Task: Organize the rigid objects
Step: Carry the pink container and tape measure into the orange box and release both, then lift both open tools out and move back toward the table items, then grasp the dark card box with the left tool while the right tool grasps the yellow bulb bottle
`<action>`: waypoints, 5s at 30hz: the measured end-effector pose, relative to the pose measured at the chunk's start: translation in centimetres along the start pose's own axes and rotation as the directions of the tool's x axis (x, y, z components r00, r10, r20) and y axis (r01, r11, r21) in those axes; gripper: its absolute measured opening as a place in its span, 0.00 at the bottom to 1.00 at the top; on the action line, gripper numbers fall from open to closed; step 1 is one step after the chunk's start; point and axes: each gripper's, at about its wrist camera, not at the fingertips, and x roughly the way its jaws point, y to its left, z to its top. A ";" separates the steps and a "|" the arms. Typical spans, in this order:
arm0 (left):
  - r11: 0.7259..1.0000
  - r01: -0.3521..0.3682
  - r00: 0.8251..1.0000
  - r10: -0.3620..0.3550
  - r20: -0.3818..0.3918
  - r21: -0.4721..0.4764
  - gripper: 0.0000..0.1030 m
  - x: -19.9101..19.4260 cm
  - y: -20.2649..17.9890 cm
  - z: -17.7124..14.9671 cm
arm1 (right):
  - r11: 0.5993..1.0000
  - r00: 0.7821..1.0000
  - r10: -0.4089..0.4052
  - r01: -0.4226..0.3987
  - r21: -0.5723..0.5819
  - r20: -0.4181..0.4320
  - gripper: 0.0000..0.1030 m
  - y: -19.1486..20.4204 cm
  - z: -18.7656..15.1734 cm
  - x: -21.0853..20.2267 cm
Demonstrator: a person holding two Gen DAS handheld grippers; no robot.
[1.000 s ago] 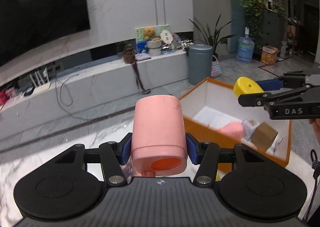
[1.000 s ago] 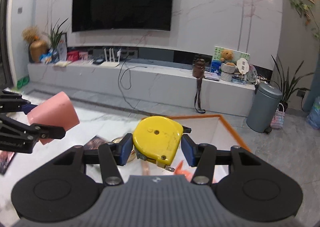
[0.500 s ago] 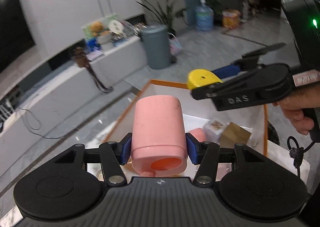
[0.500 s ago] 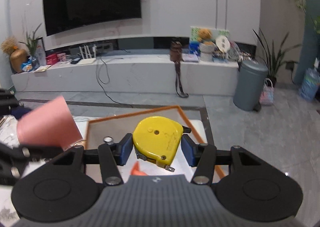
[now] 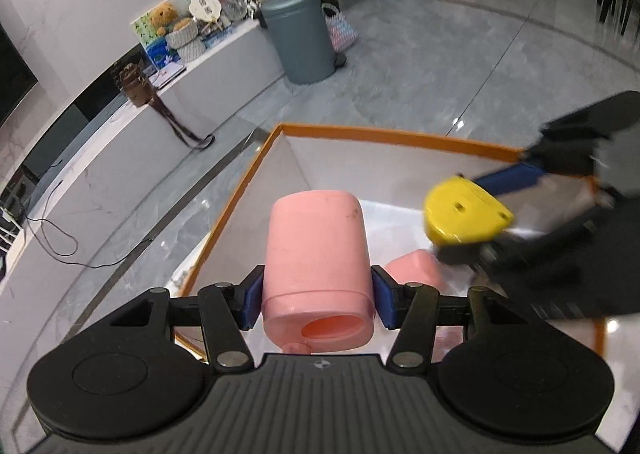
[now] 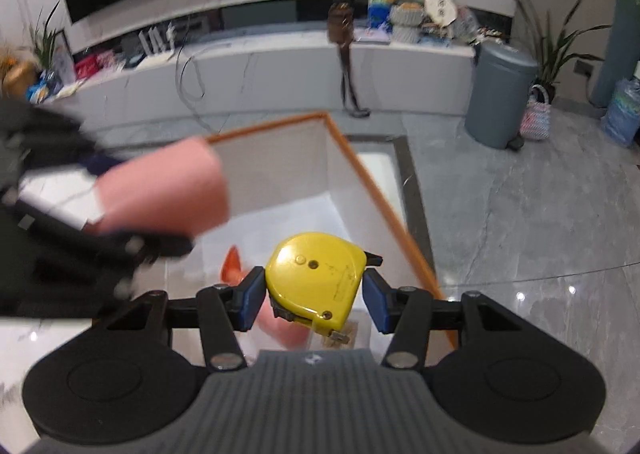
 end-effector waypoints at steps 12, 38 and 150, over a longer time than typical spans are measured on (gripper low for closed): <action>1.000 -0.017 0.996 0.018 -0.086 0.004 0.60 4.7 0.2 2.1 | 0.988 0.990 0.094 -0.105 -0.113 -0.101 0.51 3.6 -0.6 2.0; 0.999 0.039 0.985 -0.039 -0.166 -0.001 0.67 8.5 0.9 1.3 | 0.972 0.962 0.078 -0.131 -0.193 -0.260 0.52 6.0 -1.6 4.8; 0.848 0.021 0.980 0.089 0.180 -0.530 0.66 0.5 11.5 -25.9 | 0.941 0.999 -0.025 0.031 -0.338 0.022 0.64 22.3 -10.8 1.2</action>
